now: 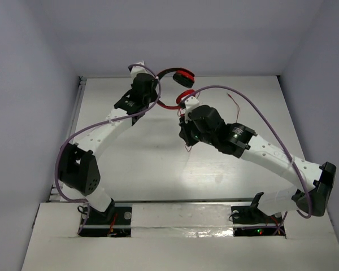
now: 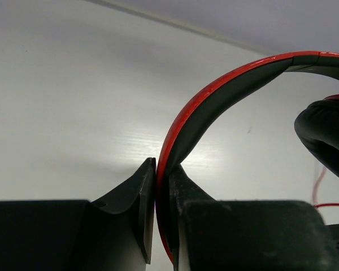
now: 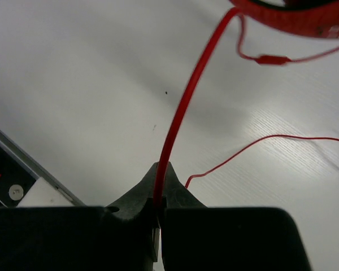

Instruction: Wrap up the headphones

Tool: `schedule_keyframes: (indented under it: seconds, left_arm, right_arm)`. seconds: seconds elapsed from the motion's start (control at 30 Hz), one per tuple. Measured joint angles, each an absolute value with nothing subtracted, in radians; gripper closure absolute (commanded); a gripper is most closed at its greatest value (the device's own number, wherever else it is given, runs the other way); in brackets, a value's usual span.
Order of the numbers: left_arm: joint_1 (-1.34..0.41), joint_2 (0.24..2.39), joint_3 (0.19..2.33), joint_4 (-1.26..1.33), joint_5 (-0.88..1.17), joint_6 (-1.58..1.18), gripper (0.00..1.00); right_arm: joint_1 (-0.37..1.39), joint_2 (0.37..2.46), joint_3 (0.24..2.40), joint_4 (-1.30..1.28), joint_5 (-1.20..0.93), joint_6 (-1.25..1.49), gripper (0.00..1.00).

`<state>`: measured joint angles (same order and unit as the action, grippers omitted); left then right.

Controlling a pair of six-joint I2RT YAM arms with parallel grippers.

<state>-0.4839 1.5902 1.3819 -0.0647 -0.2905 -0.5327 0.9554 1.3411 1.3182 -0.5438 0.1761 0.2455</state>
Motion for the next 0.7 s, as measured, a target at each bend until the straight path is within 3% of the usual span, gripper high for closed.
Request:
schedule_keyframes:
  seconds: [0.3,0.7]
  left_arm:
    - [-0.617,1.626,1.401,-0.165,-0.343,-0.294,1.00]
    - [-0.628,1.551,1.375,-0.275,-0.107,-0.089,1.00]
  right_arm:
    - [0.955,1.355,1.450,-0.773,0.266,0.191,1.00]
    - [0.941,1.362,1.574,-0.846,0.448,0.110,1.00]
